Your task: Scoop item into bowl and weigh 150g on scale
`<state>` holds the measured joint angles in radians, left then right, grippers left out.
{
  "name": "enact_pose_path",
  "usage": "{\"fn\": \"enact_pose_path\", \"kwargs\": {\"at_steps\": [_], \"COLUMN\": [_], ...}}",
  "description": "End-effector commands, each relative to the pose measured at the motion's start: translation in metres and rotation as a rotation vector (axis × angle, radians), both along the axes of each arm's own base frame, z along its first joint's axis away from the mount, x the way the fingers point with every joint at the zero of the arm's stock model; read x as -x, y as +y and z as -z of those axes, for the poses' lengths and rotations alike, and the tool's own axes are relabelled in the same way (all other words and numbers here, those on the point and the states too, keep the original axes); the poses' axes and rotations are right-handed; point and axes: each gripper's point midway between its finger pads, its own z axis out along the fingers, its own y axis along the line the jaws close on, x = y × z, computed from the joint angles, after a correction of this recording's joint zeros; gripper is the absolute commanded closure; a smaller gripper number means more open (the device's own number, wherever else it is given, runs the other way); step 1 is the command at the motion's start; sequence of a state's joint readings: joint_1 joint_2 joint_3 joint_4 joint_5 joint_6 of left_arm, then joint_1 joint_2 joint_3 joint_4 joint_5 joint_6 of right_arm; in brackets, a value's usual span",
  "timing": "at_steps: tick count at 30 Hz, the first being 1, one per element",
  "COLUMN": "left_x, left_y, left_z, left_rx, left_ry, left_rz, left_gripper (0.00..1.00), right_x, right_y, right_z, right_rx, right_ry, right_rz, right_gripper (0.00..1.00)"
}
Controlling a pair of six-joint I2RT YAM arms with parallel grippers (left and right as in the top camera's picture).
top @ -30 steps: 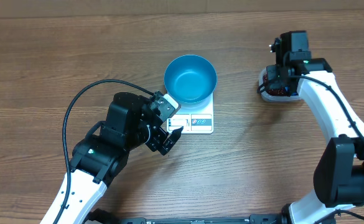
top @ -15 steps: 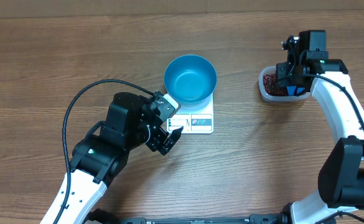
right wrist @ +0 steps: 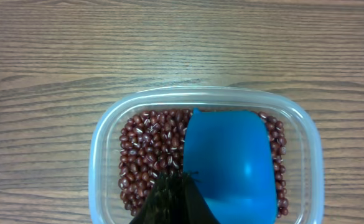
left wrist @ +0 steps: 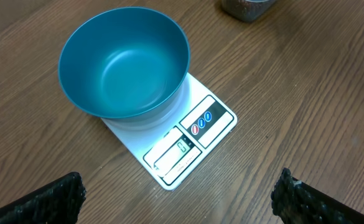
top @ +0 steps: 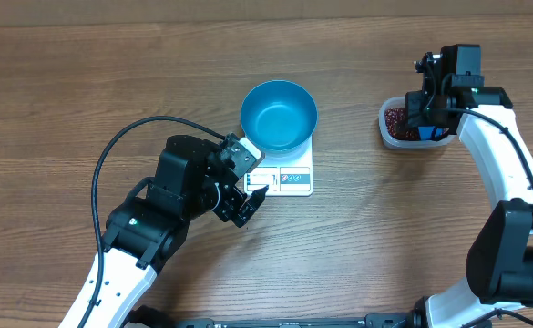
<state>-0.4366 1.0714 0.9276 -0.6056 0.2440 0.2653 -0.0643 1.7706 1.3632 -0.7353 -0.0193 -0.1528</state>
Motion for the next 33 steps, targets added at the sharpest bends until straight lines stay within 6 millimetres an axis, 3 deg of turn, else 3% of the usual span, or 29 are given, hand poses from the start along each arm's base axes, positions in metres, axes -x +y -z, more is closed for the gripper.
{"fn": "enact_pose_path", "kwargs": {"at_steps": [1,7,19,25,33], "left_x": [0.003,0.003,0.003,0.003,0.003], "left_y": [0.0,0.0,0.0,0.0,0.0], "left_z": [-0.001,-0.001,-0.001,-0.001,-0.001], "left_rx": [0.007,0.007,0.007,0.007,0.007], "left_ry": [-0.003,-0.003,-0.003,-0.003,-0.004], "left_rz": [0.012,0.012,0.012,0.012,0.012], "left_gripper": [0.0,0.0,0.01,0.0,0.0], "right_x": [-0.001,0.0,0.001,0.008,0.017], "right_y": [0.017,0.021,0.004,-0.002,-0.004], "right_z": [0.0,0.0,-0.005,-0.009,-0.006], "right_rx": [-0.103,-0.128,-0.277,-0.397,-0.414], "right_ry": [0.004,0.004,-0.008,0.0,0.041], "right_rz": [-0.02,-0.019,0.04,0.05,0.067], "right_gripper": [0.96,0.96,0.96,0.96,0.96]}}
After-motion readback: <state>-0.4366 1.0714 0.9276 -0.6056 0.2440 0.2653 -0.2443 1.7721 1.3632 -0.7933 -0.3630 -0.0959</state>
